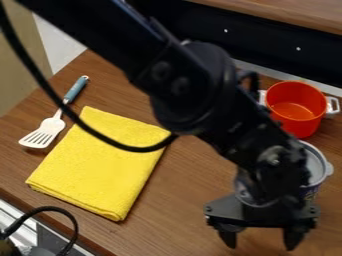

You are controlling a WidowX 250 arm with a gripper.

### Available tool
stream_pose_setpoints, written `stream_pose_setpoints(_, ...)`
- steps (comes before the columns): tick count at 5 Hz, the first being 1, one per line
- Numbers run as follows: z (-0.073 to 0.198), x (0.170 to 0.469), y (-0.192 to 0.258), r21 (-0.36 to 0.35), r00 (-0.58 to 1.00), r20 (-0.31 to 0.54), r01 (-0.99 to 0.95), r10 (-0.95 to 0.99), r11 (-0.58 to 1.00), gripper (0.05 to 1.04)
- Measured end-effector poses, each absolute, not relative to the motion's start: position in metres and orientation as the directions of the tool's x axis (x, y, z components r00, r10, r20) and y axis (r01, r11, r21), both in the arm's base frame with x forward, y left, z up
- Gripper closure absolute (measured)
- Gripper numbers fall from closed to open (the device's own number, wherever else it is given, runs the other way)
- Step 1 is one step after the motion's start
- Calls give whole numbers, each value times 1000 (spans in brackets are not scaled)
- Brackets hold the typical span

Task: Move the can beside the yellow cloth and spatula

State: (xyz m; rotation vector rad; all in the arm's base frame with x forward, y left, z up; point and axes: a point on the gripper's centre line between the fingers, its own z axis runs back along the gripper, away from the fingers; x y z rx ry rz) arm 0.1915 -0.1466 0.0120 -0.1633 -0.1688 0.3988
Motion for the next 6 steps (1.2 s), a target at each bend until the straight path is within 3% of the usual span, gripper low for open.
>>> stream_pose_setpoints(1, 14, 203, -166, -214, 849, 148, -473, 507, 855, 86)
stream_pose_setpoints(3, 3, 227, -192, -184, 699, 152, -675, 699, 715, 86)
stream_pose_setpoints(4, 9, 239, -193, -232, 549, 183, -782, 815, 579, 86)
stream_pose_setpoints(6, 18, 253, -201, -260, 445, 165, -841, 880, 474, 86)
